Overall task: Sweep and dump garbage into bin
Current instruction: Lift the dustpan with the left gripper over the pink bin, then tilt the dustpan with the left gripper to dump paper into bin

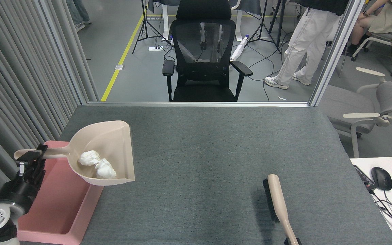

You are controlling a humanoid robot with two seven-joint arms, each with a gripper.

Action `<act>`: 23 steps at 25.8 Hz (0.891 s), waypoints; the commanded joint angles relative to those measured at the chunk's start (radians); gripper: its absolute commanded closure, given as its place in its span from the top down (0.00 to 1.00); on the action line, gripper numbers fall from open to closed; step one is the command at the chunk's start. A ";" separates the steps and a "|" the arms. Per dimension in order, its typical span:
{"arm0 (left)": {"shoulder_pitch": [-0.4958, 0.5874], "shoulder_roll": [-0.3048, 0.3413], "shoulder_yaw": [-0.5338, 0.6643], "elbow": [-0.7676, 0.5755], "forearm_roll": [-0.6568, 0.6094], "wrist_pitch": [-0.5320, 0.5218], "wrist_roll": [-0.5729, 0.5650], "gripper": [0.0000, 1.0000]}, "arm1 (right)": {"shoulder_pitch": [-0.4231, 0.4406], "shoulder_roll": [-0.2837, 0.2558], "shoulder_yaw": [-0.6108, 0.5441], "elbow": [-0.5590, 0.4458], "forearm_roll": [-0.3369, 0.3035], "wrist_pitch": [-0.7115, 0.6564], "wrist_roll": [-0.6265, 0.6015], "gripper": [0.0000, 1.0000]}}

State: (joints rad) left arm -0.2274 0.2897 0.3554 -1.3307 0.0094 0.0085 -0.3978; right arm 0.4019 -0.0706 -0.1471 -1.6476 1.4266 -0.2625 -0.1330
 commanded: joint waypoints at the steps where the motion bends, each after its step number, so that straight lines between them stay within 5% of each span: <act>1: 0.000 0.074 0.036 0.048 0.027 -0.013 -0.006 0.10 | -0.002 0.000 0.000 0.000 0.000 0.000 0.000 0.00; 23: -0.085 0.315 0.066 0.525 0.087 -0.291 -0.006 0.10 | 0.000 0.000 0.009 -0.001 0.000 -0.003 0.001 0.00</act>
State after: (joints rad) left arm -0.2940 0.5791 0.4228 -0.8516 0.1001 -0.2459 -0.4035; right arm 0.4017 -0.0703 -0.1393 -1.6490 1.4266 -0.2670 -0.1362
